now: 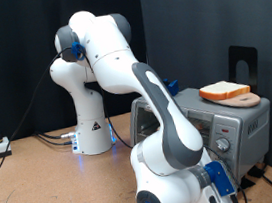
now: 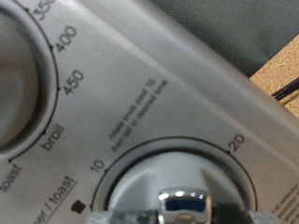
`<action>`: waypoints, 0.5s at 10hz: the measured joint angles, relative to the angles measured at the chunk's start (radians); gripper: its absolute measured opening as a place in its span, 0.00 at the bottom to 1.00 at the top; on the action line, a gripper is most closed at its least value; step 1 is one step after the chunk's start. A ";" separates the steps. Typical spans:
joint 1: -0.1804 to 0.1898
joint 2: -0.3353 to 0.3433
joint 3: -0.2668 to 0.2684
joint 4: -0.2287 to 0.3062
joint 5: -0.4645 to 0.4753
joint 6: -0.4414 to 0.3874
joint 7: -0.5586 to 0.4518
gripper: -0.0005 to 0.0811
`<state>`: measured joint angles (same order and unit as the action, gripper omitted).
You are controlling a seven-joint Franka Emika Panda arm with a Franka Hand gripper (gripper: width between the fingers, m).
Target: Make a piece of toast with the oven
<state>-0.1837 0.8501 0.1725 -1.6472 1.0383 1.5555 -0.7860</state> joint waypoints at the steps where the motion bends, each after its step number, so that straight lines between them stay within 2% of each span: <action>1: 0.000 -0.004 0.000 -0.004 0.000 0.005 -0.007 0.13; 5: 0.001 -0.008 0.000 -0.008 0.000 0.011 -0.008 0.13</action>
<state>-0.1830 0.8421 0.1725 -1.6556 1.0383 1.5663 -0.7935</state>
